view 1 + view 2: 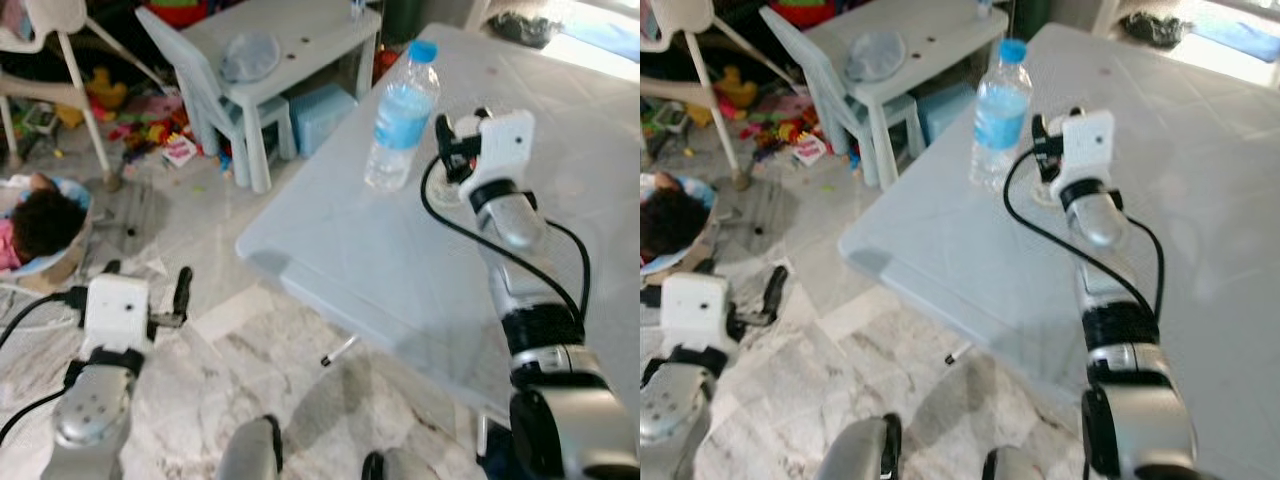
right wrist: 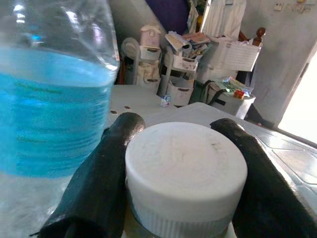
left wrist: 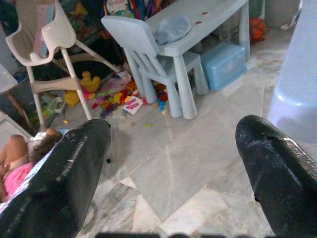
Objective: Restocking fridge
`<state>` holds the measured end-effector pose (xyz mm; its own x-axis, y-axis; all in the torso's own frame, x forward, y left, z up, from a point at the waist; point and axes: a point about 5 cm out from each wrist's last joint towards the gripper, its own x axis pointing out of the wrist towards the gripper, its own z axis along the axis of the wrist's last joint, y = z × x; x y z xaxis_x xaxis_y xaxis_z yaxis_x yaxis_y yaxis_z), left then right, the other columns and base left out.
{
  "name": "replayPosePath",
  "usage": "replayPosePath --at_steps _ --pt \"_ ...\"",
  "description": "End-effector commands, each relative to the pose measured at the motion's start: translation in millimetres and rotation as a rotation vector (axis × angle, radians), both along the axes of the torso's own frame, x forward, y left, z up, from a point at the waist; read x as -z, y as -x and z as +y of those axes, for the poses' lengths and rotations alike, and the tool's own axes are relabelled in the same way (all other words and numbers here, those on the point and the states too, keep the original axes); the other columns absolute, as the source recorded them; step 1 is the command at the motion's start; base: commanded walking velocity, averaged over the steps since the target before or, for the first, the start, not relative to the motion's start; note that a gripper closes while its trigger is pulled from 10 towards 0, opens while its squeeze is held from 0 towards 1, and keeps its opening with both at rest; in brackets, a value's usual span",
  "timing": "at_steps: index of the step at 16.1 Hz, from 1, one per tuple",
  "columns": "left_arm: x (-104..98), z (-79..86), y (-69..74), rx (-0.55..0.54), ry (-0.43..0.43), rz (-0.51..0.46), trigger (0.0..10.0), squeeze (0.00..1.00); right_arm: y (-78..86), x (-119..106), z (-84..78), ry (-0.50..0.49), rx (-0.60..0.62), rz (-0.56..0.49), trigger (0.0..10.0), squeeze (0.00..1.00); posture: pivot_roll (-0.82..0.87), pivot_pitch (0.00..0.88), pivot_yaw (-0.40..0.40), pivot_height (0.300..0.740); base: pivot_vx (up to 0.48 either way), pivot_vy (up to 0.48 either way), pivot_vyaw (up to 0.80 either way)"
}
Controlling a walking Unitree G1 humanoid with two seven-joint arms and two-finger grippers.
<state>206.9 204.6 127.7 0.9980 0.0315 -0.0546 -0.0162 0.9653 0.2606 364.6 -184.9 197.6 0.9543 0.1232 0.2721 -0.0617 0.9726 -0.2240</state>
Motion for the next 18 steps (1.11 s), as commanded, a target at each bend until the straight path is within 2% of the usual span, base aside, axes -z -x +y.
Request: replayPosePath --at_steps 1,3,4,5,6,9,10,11,13,15,18 --pt "2.8 -1.2 -4.3 -0.008 0.001 0.009 10.0 0.00 4.2 5.8 -6.0 0.024 0.019 0.030 0.0 0.00 0.20 0.128 0.011 0.740 0.000 0.000 0.00" --pt "-0.2 -5.4 -15.8 -0.017 0.021 -0.019 10.0 0.00 10.8 4.4 -7.1 0.031 0.040 0.029 0.0 0.00 0.18 0.103 0.001 0.740 0.000 0.000 0.00" --pt "-0.7 -7.7 -22.3 -0.023 0.029 -0.028 10.0 0.00 15.9 5.7 -8.0 0.024 0.073 0.045 4.1 0.00 0.16 0.082 -0.007 0.740 0.000 0.000 0.00" --pt "-1.2 -9.3 -26.3 -0.024 0.033 -0.036 10.0 0.00 19.2 6.5 -5.8 0.019 0.073 0.055 4.1 0.00 0.15 0.072 -0.009 0.740 0.000 0.000 0.00" --pt "-2.2 -12.9 -31.2 -0.019 0.048 -0.049 10.0 0.00 28.0 9.8 0.5 0.018 0.077 0.075 10.0 0.00 0.14 0.066 -0.011 0.740 0.000 0.000 0.00" --pt "-0.8 -17.7 -39.8 -0.001 0.055 -0.057 10.0 0.00 37.5 10.0 19.6 0.042 -0.015 0.054 10.0 0.00 0.12 0.056 -0.008 0.740 0.000 0.000 0.00" --pt "-0.6 -19.9 -43.5 0.008 0.056 -0.065 10.0 0.00 42.4 8.8 31.7 0.028 -0.089 0.039 10.0 0.00 0.12 0.009 -0.015 0.740 0.000 0.000 0.00" --pt "-1.6 -20.0 -47.5 0.003 0.058 -0.075 10.0 0.00 47.3 4.3 42.8 0.018 -0.146 0.025 10.0 0.00 0.13 0.000 -0.021 0.740 0.000 0.000 0.00" --pt "-0.6 -20.5 -49.4 -0.010 0.068 -0.081 10.0 0.00 52.0 2.4 54.1 -0.002 -0.194 0.016 10.0 0.00 0.12 0.000 -0.033 0.740 -0.247 0.000 0.00" --pt "4.0 -23.3 -46.1 -0.021 0.081 -0.076 10.0 0.00 58.0 10.8 60.1 -0.054 -0.178 0.023 10.0 0.00 0.14 0.000 -0.040 0.740 -0.261 0.000 0.00" --pt "10.3 -22.4 -43.5 -0.036 0.091 -0.060 10.0 0.00 64.2 21.2 58.9 -0.079 -0.124 0.015 10.0 0.00 0.14 0.000 -0.025 0.740 -0.260 0.000 0.00"
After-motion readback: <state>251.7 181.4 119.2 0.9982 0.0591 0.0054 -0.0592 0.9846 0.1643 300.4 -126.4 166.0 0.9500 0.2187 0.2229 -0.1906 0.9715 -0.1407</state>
